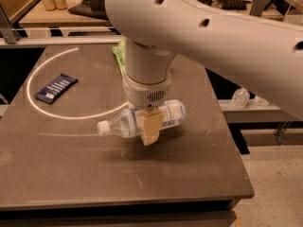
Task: Knock blue plastic bottle over
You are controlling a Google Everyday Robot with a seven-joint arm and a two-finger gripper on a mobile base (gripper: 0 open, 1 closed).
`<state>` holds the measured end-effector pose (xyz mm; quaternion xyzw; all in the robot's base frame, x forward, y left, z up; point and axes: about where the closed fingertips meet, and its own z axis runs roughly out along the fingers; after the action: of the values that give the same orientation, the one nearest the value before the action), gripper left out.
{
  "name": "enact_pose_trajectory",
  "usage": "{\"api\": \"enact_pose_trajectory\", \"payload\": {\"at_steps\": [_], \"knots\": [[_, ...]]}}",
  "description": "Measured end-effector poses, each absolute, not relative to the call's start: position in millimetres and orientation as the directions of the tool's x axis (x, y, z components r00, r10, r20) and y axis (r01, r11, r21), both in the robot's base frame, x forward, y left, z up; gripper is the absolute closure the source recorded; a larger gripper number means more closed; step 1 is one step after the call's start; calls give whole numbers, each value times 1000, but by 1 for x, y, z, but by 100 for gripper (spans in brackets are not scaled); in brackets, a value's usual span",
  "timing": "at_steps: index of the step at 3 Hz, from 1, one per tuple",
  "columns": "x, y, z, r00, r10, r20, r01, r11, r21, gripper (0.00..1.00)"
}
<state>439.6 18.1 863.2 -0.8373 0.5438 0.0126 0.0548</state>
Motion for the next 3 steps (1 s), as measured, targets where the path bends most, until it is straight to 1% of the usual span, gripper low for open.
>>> {"api": "enact_pose_trajectory", "payload": {"at_steps": [1,2,3], "knots": [[440,16,866,368,-923,-107,-929,-361,-86,0],[453,0,881,239,-938,-251,-970,-221,-100,0],[467,-21,885,128,-883,-452,-990,-85,-112,0]]}}
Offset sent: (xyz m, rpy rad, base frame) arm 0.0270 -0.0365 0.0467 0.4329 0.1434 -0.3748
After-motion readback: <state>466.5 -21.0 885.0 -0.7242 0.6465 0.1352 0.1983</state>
